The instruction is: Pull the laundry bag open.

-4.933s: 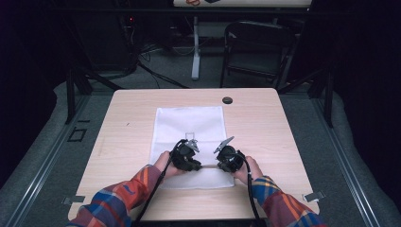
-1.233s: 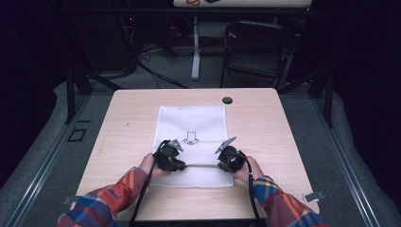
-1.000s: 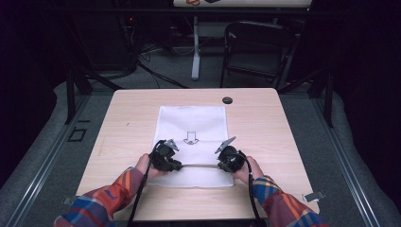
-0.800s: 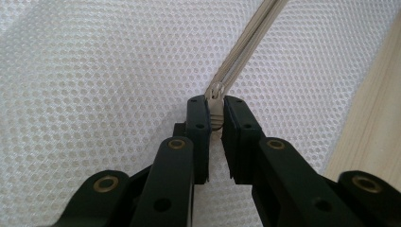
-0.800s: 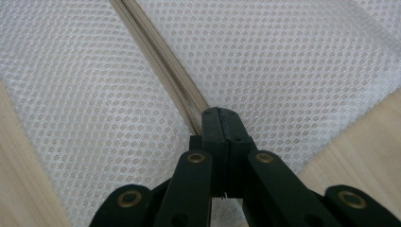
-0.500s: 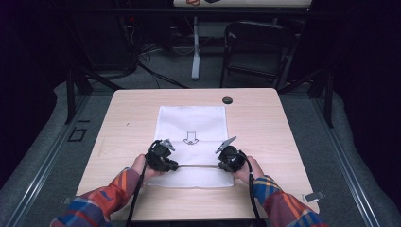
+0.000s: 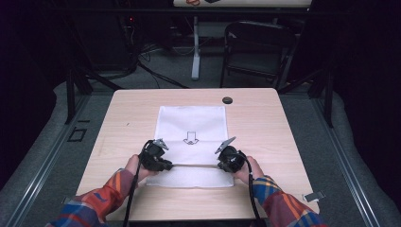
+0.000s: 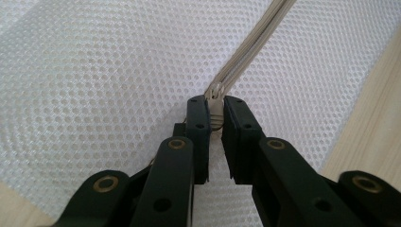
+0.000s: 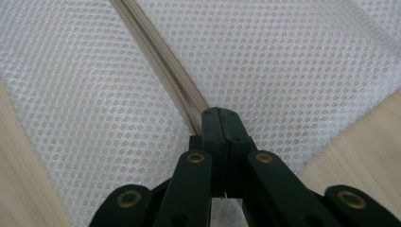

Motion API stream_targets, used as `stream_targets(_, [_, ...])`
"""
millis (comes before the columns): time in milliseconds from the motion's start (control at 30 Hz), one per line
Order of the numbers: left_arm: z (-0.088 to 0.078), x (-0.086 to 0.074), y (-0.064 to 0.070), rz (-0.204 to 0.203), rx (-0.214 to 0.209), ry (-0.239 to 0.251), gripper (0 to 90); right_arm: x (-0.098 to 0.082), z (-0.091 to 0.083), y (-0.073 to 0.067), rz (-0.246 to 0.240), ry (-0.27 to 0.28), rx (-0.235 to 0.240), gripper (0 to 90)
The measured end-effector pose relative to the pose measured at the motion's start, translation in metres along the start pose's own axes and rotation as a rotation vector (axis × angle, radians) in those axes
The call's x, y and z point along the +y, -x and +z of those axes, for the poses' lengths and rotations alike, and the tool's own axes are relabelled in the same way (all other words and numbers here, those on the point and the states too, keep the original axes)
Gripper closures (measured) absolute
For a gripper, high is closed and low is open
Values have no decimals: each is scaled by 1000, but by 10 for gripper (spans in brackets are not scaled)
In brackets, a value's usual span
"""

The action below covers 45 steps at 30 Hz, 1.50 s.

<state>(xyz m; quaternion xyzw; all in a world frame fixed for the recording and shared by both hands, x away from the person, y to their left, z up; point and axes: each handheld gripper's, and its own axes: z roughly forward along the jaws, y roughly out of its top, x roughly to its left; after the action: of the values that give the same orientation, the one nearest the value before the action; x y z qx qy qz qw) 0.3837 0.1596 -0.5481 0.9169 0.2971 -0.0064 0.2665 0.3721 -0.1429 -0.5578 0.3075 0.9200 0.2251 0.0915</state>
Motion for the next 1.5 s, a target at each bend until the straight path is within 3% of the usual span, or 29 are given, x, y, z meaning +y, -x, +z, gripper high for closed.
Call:
stream_targets(200, [-4, -8, -7, -26, 9, -8, 816, 0, 0, 1, -2, -2, 6, 900])
stream_targets(767, [-16, -20, -10, -48, 40, -7, 816, 2, 0, -1, -25, -17, -9, 900])
stream_targets(967, [-19, -24, -12, -61, 46, -9, 815, 4, -1, -1, -42, -46, -20, 900])
stream_targets(1367, [-31, -37, -19, -109, 65, 7, 816, 0, -3, 7, -30, -47, -18, 900])
stream_targets(1500, [-32, -38, -18, -102, 66, 5, 815, -1, -3, 8, -27, -43, -15, 900])
